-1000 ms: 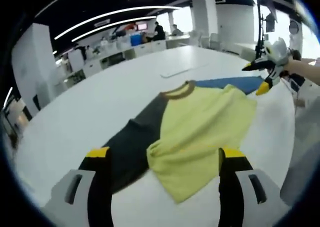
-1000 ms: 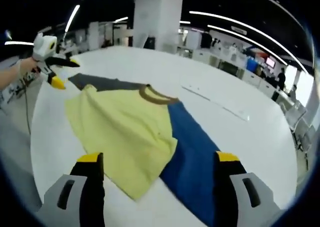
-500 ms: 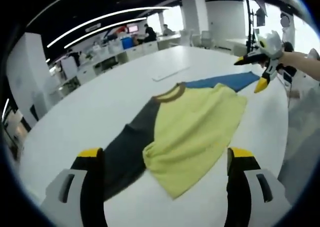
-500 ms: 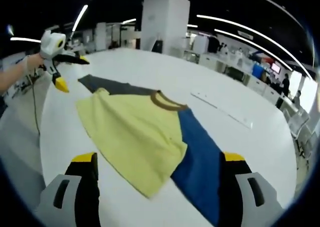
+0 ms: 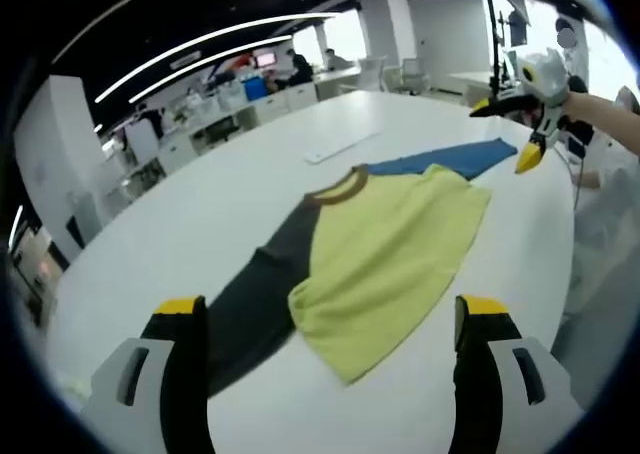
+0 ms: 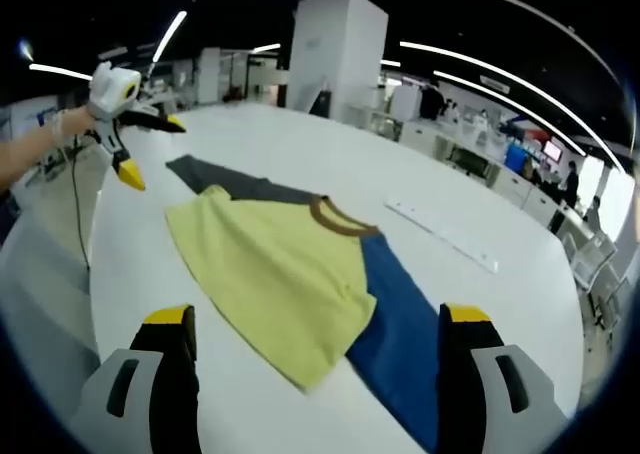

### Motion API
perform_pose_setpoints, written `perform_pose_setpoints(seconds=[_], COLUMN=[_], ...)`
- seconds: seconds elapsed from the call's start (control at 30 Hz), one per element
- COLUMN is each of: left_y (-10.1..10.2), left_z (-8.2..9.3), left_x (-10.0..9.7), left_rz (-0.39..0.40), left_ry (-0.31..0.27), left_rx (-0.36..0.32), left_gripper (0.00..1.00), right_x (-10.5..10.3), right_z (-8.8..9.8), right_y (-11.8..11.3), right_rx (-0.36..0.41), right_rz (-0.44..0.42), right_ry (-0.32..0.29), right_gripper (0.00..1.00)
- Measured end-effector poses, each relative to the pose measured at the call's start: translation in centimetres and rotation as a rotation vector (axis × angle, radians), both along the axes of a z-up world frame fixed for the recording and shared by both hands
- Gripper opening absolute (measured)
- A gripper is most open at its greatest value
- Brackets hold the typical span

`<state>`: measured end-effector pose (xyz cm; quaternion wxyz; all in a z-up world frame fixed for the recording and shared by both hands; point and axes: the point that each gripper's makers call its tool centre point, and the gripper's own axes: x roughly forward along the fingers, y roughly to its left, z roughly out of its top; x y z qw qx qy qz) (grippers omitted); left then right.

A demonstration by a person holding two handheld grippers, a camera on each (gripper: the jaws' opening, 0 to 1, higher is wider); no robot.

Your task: Fold the garment on the visible template until the final outline fits inside the template.

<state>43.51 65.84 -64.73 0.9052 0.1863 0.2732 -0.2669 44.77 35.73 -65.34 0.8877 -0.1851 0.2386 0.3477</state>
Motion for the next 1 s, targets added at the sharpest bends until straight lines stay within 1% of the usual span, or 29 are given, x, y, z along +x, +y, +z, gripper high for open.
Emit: perform_pose_setpoints(seconds=[0.17, 0.37, 0.53, 0.67, 0.9, 1.0], left_y=[0.1, 0.0, 0.2, 0.1, 0.4, 0.3], left_z=[0.1, 0.2, 0.9, 1.4, 1.7, 1.7], left_x=[-0.7, -1.5, -1.9, -2.2, -2.0, -2.1], left_rz=[0.003, 0.005, 0.013, 0.005, 0.024, 0.021], left_ry=[0.009, 0.023, -0.001, -0.01, -0.025, -0.021], left_rx=[-0.004, -0.026, -0.029, -0.03, -0.043, -0.044], left_gripper=[1.0, 1.0, 1.0, 1.0, 1.0, 1.0], right_x=[-0.6, -1.3, -1.8, -2.2, -2.6, -2.5], right_z=[0.3, 0.6, 1.5, 1.8, 1.9, 1.9], right_y=[-0.1, -0.3, -0.4, -0.3, -0.3, -0.3], right_rx=[-0.01, -0.008, -0.002, -0.001, 0.013, 0.014], right_rz=[0.008, 0.007, 0.005, 0.011, 0.002, -0.002], right_ry=[-0.001, -0.004, -0.022, -0.03, -0.023, -0.023], right_gripper=[1.0, 1.0, 1.0, 1.0, 1.0, 1.0])
